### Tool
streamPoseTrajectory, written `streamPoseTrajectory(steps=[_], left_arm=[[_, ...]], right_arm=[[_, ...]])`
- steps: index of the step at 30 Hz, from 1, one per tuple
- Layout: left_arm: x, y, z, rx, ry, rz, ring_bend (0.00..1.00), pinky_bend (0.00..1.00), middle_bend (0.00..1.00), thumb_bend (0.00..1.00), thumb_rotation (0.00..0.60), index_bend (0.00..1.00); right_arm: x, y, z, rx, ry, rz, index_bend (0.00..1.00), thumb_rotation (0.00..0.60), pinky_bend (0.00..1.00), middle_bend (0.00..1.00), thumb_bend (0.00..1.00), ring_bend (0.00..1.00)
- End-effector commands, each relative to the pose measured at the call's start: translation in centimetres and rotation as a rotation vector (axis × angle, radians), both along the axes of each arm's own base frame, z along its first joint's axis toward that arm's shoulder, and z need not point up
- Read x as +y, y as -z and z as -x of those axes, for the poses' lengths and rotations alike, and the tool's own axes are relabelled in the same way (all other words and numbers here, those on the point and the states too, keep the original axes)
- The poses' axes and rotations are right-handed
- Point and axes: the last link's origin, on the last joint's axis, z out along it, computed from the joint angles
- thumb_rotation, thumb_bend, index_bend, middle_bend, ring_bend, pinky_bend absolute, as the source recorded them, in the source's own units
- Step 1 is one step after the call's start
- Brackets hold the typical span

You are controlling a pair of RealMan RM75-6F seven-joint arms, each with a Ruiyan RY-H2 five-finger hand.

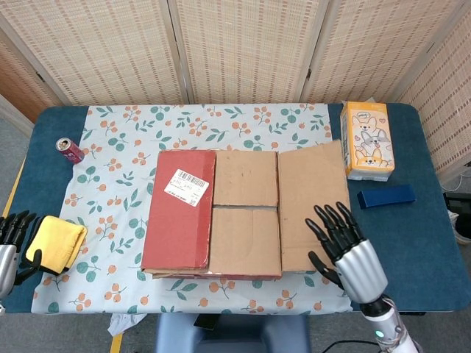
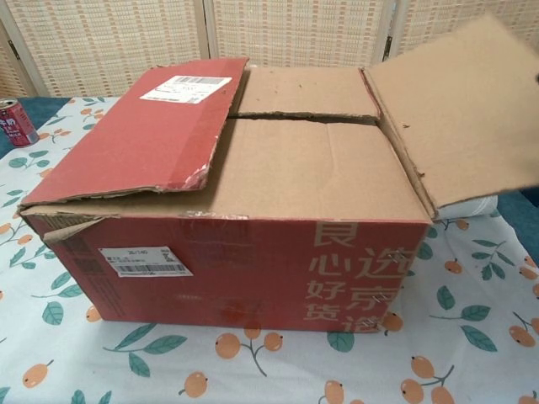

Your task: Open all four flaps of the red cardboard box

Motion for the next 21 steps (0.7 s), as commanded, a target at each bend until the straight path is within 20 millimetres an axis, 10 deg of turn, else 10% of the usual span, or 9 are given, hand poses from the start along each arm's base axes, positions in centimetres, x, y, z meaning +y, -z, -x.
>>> streamPoseTrajectory(steps=[1, 21], left_arm=[[0.0, 0.0, 0.0, 0.0, 0.001, 0.003, 0.07, 0.08, 0.1, 0.54, 0.6, 0.13], [-0.8, 3.8, -7.7, 0.049, 0.142, 0.184, 0.1, 0.15, 0.11, 0.47, 0.6, 0.12]], right_arm=[[1.4, -0.5, 3.1, 0.006, 0.089, -0.007, 0.0, 0.6, 0.0, 0.0, 0.4, 0.0], [1.9, -4.2, 9.7, 0.036, 0.286, 0.048, 0.0, 0.6, 0.0, 0.0, 0.4, 0.0]])
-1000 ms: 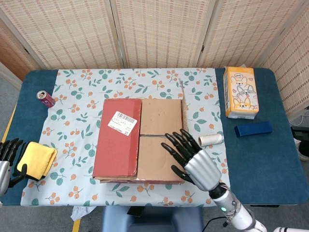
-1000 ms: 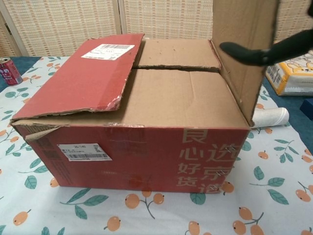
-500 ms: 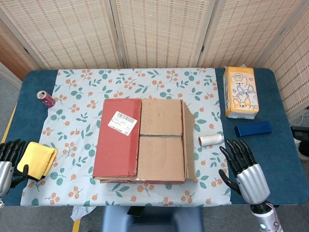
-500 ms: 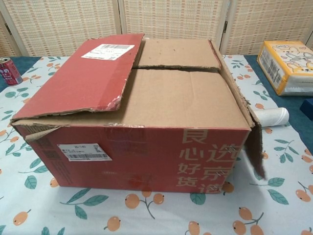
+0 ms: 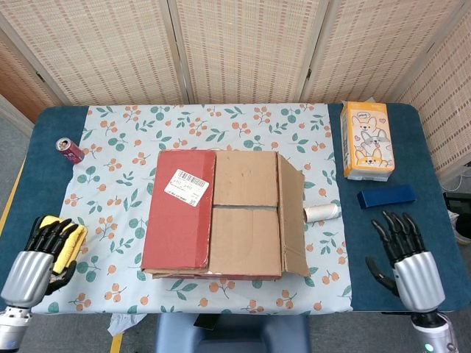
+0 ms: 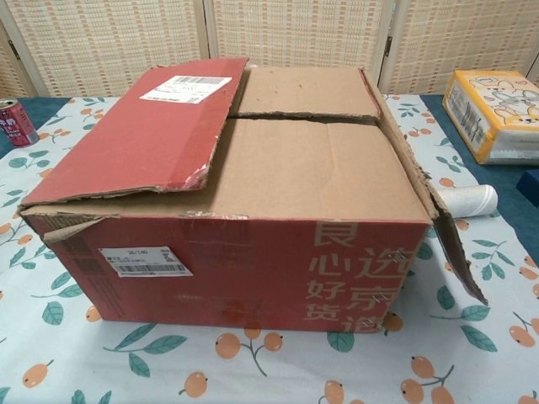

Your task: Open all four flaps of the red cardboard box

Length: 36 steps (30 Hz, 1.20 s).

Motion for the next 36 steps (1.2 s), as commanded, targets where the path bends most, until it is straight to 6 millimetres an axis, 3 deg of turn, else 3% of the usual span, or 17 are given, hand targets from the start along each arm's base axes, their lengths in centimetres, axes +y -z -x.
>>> streamPoseTrajectory(steps=[1, 9, 18, 26, 36], left_arm=[[0.5, 1.2, -2.7, 0.066, -0.003, 0.027, 0.1, 0.15, 0.11, 0.46, 0.6, 0.12], [1.3, 4.1, -7.8, 0.178, 0.059, 0.044, 0.09, 0.1, 0.11, 0.43, 0.6, 0.11], [1.5, 4.1, -11.3, 0.184, 0.072, 0.122, 0.06, 0.07, 0.11, 0.43, 0.6, 0.1], [2.1, 3.4, -13.8, 0.137, 0.095, 0.155, 0.05, 0.04, 0.11, 0.43, 0.6, 0.09], [1.7, 3.7, -14.8, 0.122, 0.11, 0.219, 0.05, 0.05, 0.11, 0.36, 0.6, 0.08]], right_arm=[[-0.6, -1.0, 0.9, -0.007, 0.024, 0.021, 0.0, 0.6, 0.0, 0.0, 0.4, 0.0], [-1.2, -1.6, 1.6, -0.01, 0.061, 0.045, 0.0, 0.6, 0.0, 0.0, 0.4, 0.0], [-1.9, -1.6, 2.0, -0.008, 0.085, 0.03, 0.0, 0.6, 0.0, 0.0, 0.4, 0.0], [-2.3, -1.6, 2.2, -0.009, 0.095, 0.027, 0.0, 0.6, 0.0, 0.0, 0.4, 0.0], [-2.6, -2.0, 2.4, -0.017, 0.114, 0.031, 0.0, 0.6, 0.0, 0.0, 0.4, 0.0]])
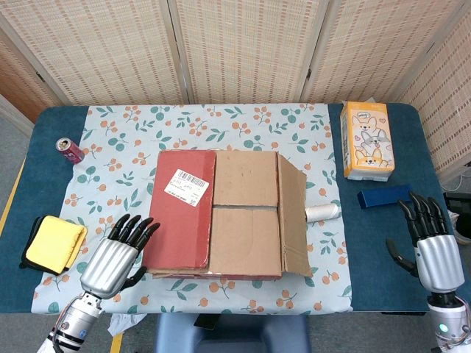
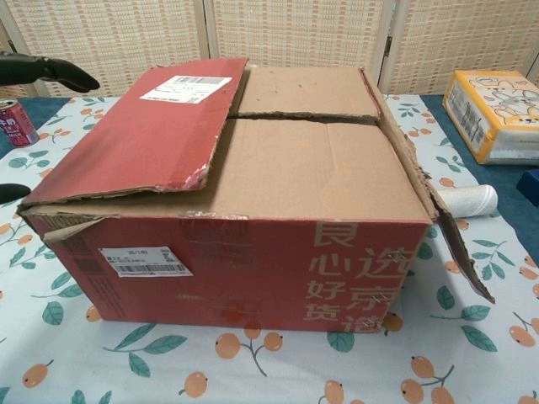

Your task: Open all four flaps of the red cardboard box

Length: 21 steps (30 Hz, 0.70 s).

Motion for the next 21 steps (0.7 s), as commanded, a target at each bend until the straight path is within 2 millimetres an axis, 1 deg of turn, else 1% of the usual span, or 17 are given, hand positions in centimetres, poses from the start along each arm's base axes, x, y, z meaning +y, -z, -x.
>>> streamPoseTrajectory(steps=[1, 4, 7, 15, 18, 21], left_arm=[[0.0, 0.1, 0.0, 0.003, -0.007, 0.009, 0.05, 0.05, 0.11, 0.35, 0.6, 0.08], [0.0, 0.5, -0.1, 0.026, -0.004, 0.012, 0.04, 0.05, 0.11, 0.31, 0.6, 0.06], [0.0, 1.0, -0.8, 0.031, 0.015, 0.021, 0.04, 0.05, 0.11, 0.29, 0.6, 0.06], [-0.3, 2.6, -2.7, 0.033, 0.059, 0.037, 0.04, 0.05, 0.11, 0.29, 0.6, 0.06], [-0.2, 2.9, -3.1, 0.018, 0.064, 0.035, 0.04, 0.05, 0.11, 0.29, 0.6, 0.06], [0.0, 3.1, -3.4, 0.011, 0.066, 0.04, 0.04, 0.04, 0.11, 0.32, 0.6, 0.06]], right_arm=[[0.0, -0.1, 0.0, 0.001, 0.001, 0.003, 0.0, 0.6, 0.0, 0.0, 0.4, 0.0], [-0.1, -0.1, 0.1, 0.001, 0.007, 0.004, 0.0, 0.6, 0.0, 0.0, 0.4, 0.0], [-0.3, -0.2, 0.2, 0.002, 0.012, 0.003, 0.0, 0.6, 0.0, 0.0, 0.4, 0.0], [-0.5, -0.5, 0.6, -0.009, 0.03, -0.004, 0.0, 0.6, 0.0, 0.0, 0.4, 0.0], [-0.5, -0.5, 0.7, -0.008, 0.036, -0.011, 0.0, 0.6, 0.0, 0.0, 0.4, 0.0], [-0.7, -0.6, 0.8, -0.01, 0.043, -0.016, 0.0, 0.6, 0.0, 0.0, 0.4, 0.0]])
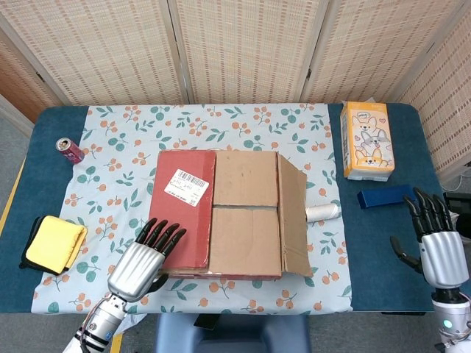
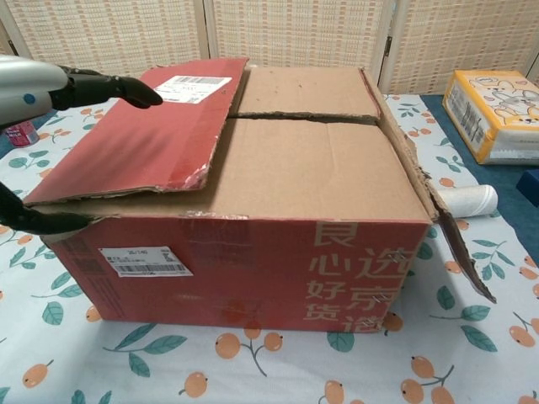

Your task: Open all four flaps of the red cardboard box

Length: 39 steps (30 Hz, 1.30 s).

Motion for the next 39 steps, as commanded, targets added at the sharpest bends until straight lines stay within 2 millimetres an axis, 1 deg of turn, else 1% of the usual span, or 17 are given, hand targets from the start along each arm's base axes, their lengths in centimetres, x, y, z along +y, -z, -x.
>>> streamPoseTrajectory(steps=[1, 10, 15, 26, 31, 33, 36, 39], left_arm=[[0.2, 0.2, -0.3, -0.001, 0.003, 0.002, 0.04, 0.04, 0.11, 0.33, 0.6, 0.06], [1.0, 0.5, -1.5, -0.006, 0.025, -0.002, 0.04, 0.05, 0.11, 0.37, 0.6, 0.06], [1.2, 0.4, -2.0, -0.042, 0.029, -0.009, 0.05, 0.1, 0.11, 0.38, 0.6, 0.05], [1.2, 0.5, -2.1, -0.053, 0.053, -0.017, 0.05, 0.1, 0.11, 0.39, 0.6, 0.05], [1.4, 0.4, -2.0, -0.063, 0.076, -0.065, 0.05, 0.1, 0.11, 0.4, 0.599, 0.04], [1.4, 0.3, -2.1, -0.078, 0.087, -0.088, 0.05, 0.1, 0.1, 0.4, 0.583, 0.02], [1.4, 0.1, -2.1, -0.102, 0.108, -0.117, 0.05, 0.1, 0.08, 0.4, 0.536, 0.0], [1.2, 0.0, -2.0, -0.114, 0.116, -0.125, 0.05, 0.09, 0.07, 0.4, 0.521, 0.0]], right_arm=[[-0.1, -0.1, 0.1, -0.002, 0.005, -0.003, 0.0, 0.6, 0.0, 0.0, 0.4, 0.0], [-0.1, -0.2, 0.2, -0.01, 0.009, -0.008, 0.0, 0.6, 0.0, 0.0, 0.4, 0.0], [-0.2, -0.2, 0.3, -0.02, 0.015, -0.019, 0.0, 0.6, 0.0, 0.0, 0.4, 0.0], [-0.2, -0.2, 0.4, -0.022, 0.016, -0.021, 0.0, 0.6, 0.0, 0.0, 0.4, 0.0], [-0.2, -0.3, 0.5, -0.023, 0.02, -0.025, 0.0, 0.6, 0.0, 0.0, 0.4, 0.0], [-0.2, -0.3, 0.6, -0.022, 0.022, -0.027, 0.0, 0.6, 0.0, 0.0, 0.4, 0.0], [-0.2, -0.3, 0.5, -0.023, 0.023, -0.03, 0.0, 0.6, 0.0, 0.0, 0.4, 0.0], [-0.2, -0.2, 0.5, -0.022, 0.022, -0.031, 0.0, 0.6, 0.0, 0.0, 0.4, 0.0]])
